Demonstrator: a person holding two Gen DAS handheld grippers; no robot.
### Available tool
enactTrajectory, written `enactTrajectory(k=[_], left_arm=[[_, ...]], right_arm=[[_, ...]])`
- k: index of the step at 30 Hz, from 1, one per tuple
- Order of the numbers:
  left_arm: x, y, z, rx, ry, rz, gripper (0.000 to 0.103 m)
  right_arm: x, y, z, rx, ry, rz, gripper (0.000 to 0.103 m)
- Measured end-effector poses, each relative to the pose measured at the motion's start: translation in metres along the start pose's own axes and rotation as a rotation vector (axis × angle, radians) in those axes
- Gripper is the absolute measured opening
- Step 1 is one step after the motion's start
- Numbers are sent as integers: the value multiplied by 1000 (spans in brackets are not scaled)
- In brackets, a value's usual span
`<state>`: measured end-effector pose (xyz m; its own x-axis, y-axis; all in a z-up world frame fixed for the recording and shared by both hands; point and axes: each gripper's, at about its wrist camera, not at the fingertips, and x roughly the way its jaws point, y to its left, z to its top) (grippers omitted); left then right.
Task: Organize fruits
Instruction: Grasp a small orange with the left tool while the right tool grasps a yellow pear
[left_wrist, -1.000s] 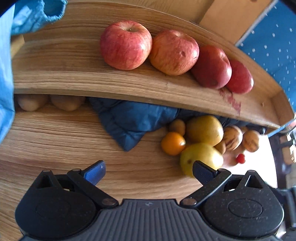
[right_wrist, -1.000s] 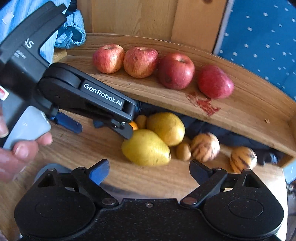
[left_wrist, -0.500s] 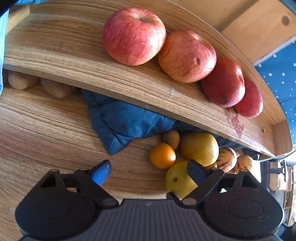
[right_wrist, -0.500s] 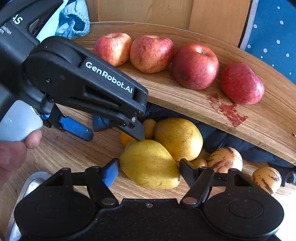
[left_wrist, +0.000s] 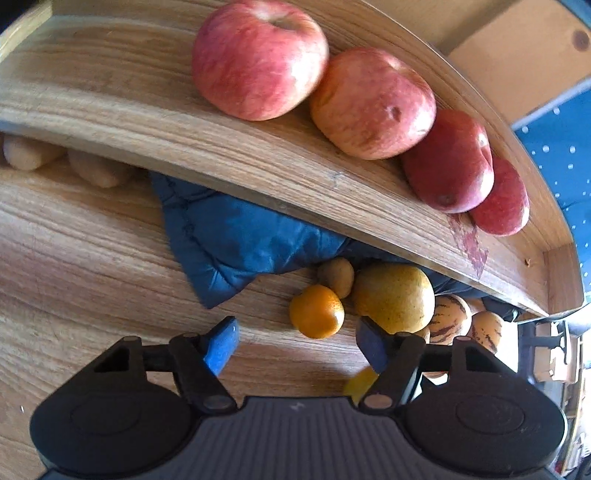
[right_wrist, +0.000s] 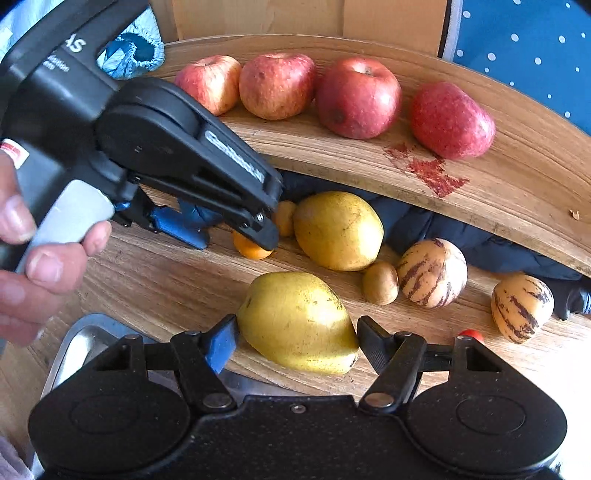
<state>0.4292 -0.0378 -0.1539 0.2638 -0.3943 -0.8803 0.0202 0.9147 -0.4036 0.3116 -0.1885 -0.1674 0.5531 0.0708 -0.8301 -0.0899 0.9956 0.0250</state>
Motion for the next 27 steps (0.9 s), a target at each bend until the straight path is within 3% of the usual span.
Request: enactTrajectory(k=[5,10,13,21,25,27], left_arm=[[6,-21,-3,89,-28,88,62],[10,-35,-8,137,-23,79,42],[14,-42,-12,167,-20,76,36],[15,-39,-15,167,-13,60,35],[9,-30,-18,163,-19,71,35],[7,-27,-20,158,-22,76,35]], right_arm=[[3,0,2,-19,-21,1,72],[10,-2,10,-52,-25,-1,73],[13,-4,9,-72,-28,2,73],[25,8,4,-238,-23,-16,72],[25,13,4,-263,-49,-48,62],[27,14,5,-263,-53,-53,61]])
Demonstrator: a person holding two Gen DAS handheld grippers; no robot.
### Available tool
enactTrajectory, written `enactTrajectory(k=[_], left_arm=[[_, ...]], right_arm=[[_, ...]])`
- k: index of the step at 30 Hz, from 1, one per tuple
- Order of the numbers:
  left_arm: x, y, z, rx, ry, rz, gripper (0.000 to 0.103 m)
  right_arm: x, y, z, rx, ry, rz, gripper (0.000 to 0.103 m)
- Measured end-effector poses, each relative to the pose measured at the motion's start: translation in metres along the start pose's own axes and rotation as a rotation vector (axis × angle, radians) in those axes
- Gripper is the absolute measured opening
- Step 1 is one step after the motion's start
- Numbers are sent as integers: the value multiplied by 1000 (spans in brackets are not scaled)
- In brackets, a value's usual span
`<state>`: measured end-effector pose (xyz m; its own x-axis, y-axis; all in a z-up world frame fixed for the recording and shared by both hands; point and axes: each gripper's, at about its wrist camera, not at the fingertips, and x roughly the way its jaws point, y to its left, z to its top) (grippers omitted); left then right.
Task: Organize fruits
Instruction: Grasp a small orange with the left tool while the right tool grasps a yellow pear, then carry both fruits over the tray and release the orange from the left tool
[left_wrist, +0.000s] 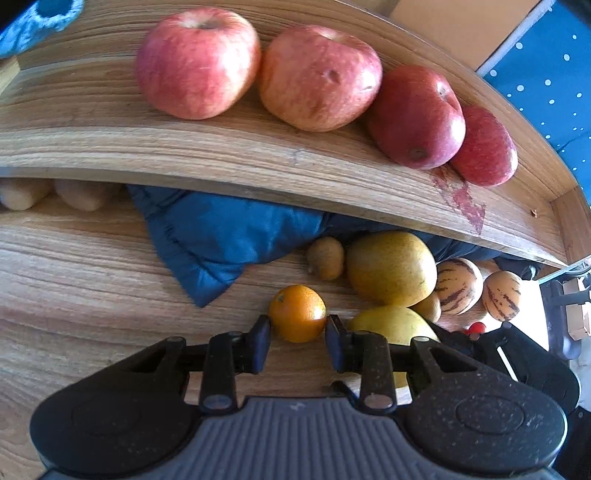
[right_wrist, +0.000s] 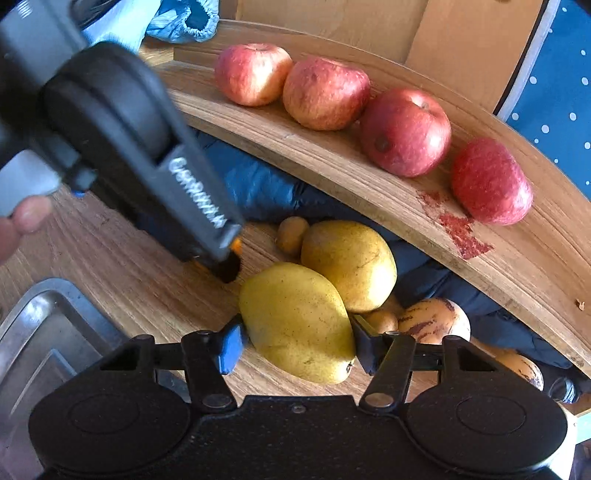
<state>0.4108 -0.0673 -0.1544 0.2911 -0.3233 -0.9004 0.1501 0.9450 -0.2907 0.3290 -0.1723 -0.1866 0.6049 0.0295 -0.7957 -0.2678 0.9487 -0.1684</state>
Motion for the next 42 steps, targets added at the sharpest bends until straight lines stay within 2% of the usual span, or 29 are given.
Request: enactTrajectory(k=[11,19,29,37,42], left_arm=[[-22,31,-23,-13,-8,22,35],[-35,33,-34,21,-5,8,35],[-53,25,-54,140,14,-39,35],[-56,0,-78,298,76,-109,35],[-51,-21,-96,410,132,-154,35]], right_arm=[[-27,23,-13,36,-52,-35,59],[-60,41,-21,144,-102,-94,59],[-118,76,-45,243,-93,-191,59],[-150,99,-76,374,-16,-290,59],[-156,104,-98,467,30,-347,59]])
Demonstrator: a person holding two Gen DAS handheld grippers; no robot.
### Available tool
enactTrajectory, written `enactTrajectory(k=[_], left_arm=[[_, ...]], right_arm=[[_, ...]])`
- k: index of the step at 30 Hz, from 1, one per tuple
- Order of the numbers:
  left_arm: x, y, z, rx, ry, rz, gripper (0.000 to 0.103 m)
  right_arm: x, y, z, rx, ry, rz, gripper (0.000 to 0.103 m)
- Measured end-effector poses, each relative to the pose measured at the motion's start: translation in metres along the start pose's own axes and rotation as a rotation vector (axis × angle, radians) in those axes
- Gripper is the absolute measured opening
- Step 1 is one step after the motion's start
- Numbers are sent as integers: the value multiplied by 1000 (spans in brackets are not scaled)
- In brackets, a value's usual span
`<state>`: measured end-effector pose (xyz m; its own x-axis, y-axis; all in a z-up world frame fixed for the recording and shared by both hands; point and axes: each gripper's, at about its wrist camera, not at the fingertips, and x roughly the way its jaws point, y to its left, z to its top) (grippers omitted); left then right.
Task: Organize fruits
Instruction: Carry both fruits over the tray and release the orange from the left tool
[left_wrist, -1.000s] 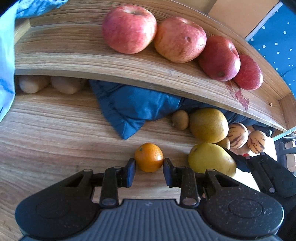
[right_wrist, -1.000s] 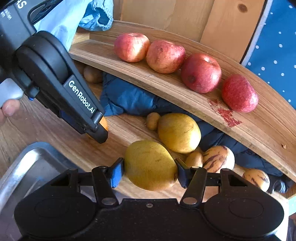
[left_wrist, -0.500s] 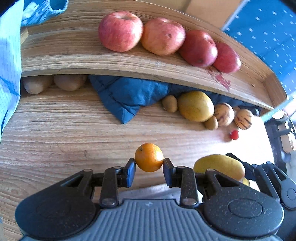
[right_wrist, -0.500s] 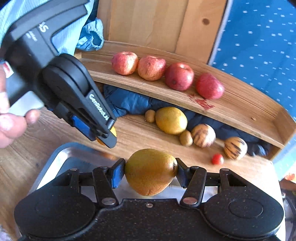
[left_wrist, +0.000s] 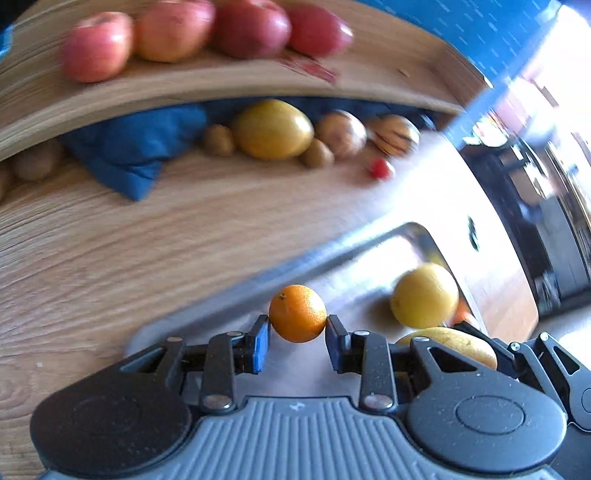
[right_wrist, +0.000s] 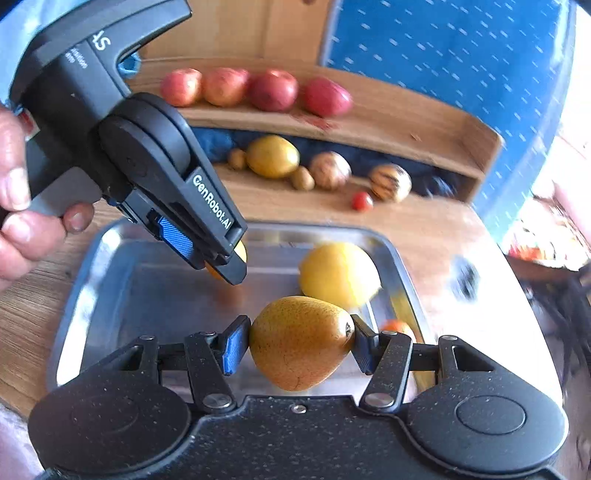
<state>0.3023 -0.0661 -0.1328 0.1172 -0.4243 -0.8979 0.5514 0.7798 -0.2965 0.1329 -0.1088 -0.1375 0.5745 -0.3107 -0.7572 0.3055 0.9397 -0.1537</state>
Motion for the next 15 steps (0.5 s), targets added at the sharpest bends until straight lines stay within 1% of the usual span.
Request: enactTrajectory(k=[6,9,15], left_arm=[[12,-28,-14,130,67,-38,35],[15,-39,-20,179,89,-47,35],[17,-53,-24,250,84,-42,35]], right_arm=[[3,-9,-12,70,25,-57,59],[5,-14,-13,93,23,-64,59],[6,-16,-12,103,27,-69,59]])
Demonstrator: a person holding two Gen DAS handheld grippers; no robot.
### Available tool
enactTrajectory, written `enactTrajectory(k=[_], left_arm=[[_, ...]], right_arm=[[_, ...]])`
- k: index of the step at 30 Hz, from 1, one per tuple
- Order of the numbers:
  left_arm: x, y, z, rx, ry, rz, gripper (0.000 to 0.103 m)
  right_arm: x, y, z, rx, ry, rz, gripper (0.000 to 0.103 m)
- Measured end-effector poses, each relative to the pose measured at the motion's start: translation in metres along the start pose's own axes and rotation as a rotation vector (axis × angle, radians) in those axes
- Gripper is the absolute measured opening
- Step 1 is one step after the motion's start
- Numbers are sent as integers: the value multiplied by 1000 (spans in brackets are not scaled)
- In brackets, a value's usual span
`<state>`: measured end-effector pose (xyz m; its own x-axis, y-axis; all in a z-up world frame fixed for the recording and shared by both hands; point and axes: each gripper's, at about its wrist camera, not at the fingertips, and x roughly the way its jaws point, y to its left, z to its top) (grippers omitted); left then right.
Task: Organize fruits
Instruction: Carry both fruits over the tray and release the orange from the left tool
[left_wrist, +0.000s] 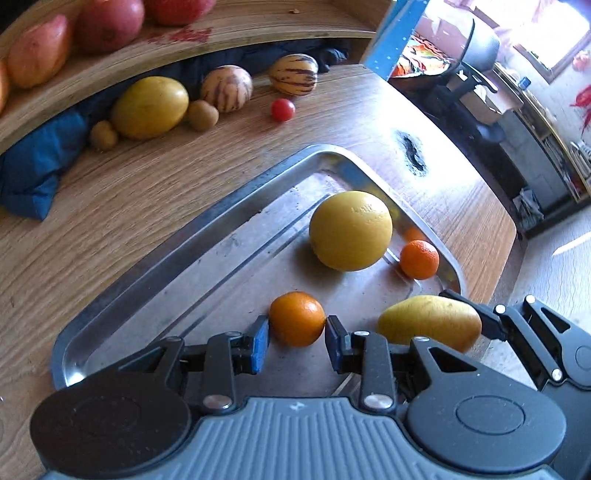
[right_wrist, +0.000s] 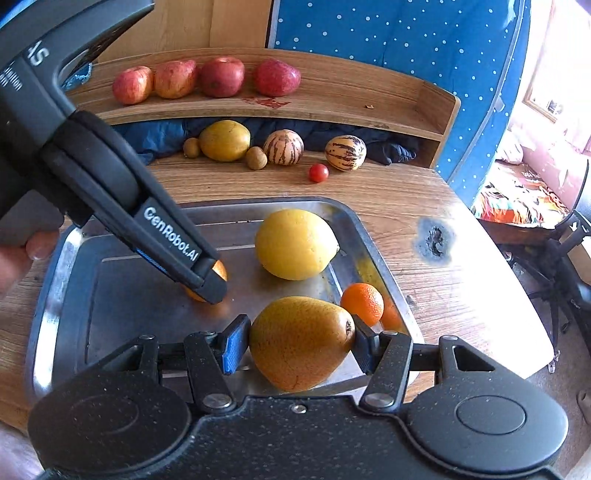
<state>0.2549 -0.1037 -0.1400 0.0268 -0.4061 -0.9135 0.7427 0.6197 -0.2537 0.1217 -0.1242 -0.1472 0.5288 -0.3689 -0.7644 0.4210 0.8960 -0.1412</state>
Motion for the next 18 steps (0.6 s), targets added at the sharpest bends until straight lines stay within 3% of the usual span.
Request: enactTrajectory(k=[5,13,18], left_arm=[[1,1,0,5,3,7,40],[-9,12,-3,-35,-3,-4,65],[-19,22,-6,-67,-9,-6,70]], right_arm=[[-1,0,1,-1,1,-18,61],[3,-5,-2,12,15,-51,66],[5,-4,-3,15,19,-64,72]])
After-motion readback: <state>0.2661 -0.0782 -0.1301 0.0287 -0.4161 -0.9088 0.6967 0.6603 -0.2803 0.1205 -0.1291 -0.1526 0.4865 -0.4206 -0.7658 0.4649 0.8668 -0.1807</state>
